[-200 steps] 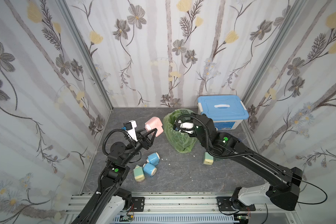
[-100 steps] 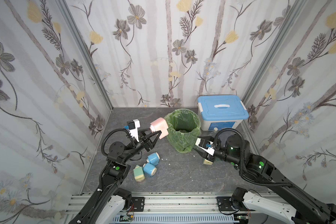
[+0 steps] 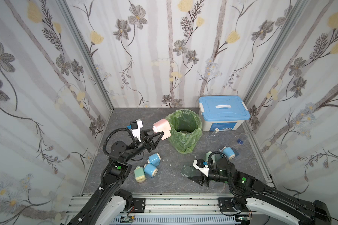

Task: Take out the pencil sharpener tray and clean the shavings
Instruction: Place the container at the center of the board.

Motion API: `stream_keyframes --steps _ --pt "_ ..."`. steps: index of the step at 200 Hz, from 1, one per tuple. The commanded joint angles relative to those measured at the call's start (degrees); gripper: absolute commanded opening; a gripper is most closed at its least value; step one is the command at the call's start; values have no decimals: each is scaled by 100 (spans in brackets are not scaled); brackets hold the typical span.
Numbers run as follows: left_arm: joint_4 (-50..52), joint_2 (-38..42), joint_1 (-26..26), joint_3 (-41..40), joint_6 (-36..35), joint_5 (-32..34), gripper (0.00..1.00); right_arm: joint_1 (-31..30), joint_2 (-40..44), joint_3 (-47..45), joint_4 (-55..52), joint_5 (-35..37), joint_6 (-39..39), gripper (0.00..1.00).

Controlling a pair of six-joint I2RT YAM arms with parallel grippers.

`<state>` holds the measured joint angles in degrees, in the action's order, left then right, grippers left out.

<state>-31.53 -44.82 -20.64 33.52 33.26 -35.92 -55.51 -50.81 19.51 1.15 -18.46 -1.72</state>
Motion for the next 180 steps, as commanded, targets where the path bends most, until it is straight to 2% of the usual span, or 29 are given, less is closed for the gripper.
stream_keyframes --steps 1,30,72,89,107,150,180 --pt "-440 -122 -57 54 27 -139 50 -244 -290 -253 1202 653 -694 54" --pt "-636 -433 -263 60 46 -220 50 -599 -909 -616 1889 1164 -1013 54" --pt "-425 -483 -506 100 -175 -252 50 -978 -2110 -455 1906 1626 -1270 58" --pt "-357 -533 -619 121 -249 -290 50 -1180 -2461 -345 1946 1776 -1335 63" --pt "-306 -577 -658 177 -305 -328 50 -1325 -2706 -298 1906 2021 -1490 64" --pt "-256 -609 -669 227 -339 -338 50 -1469 -2560 -351 1720 2506 -1858 71" --pt "-207 -626 -678 219 -332 -413 50 -1531 -1707 -333 1299 2619 -1846 77"
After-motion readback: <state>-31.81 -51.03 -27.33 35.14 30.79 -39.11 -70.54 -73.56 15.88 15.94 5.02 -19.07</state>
